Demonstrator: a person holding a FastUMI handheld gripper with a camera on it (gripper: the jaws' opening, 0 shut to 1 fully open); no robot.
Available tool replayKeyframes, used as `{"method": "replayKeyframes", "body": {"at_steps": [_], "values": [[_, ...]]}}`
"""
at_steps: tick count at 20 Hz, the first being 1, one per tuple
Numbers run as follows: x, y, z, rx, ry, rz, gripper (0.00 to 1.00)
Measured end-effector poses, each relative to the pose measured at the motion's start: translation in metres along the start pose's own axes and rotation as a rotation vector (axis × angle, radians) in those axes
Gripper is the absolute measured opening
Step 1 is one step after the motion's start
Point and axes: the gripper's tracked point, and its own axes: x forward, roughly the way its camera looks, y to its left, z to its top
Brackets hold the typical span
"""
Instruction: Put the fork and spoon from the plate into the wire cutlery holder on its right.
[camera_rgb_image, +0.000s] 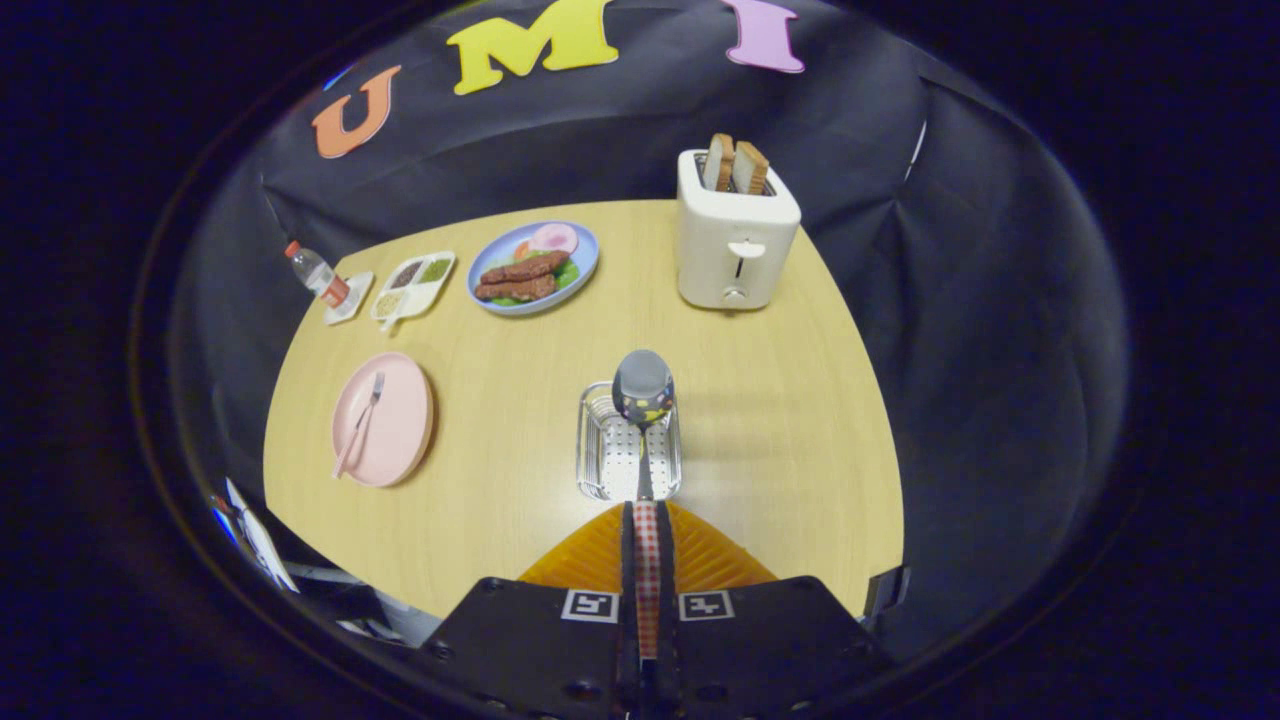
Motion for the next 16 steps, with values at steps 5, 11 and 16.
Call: {"method": "replayKeyframes", "body": {"at_steps": [5, 11, 16], "values": [[0.001, 0.003, -0.004, -0.093, 0.141, 0.025, 0.07], [0.014, 0.001, 0.002, -0.094, 0.289, 0.004, 0.07], [0.027, 0.010, -0.001, -0.046, 0.410, 0.026, 0.07]]}}
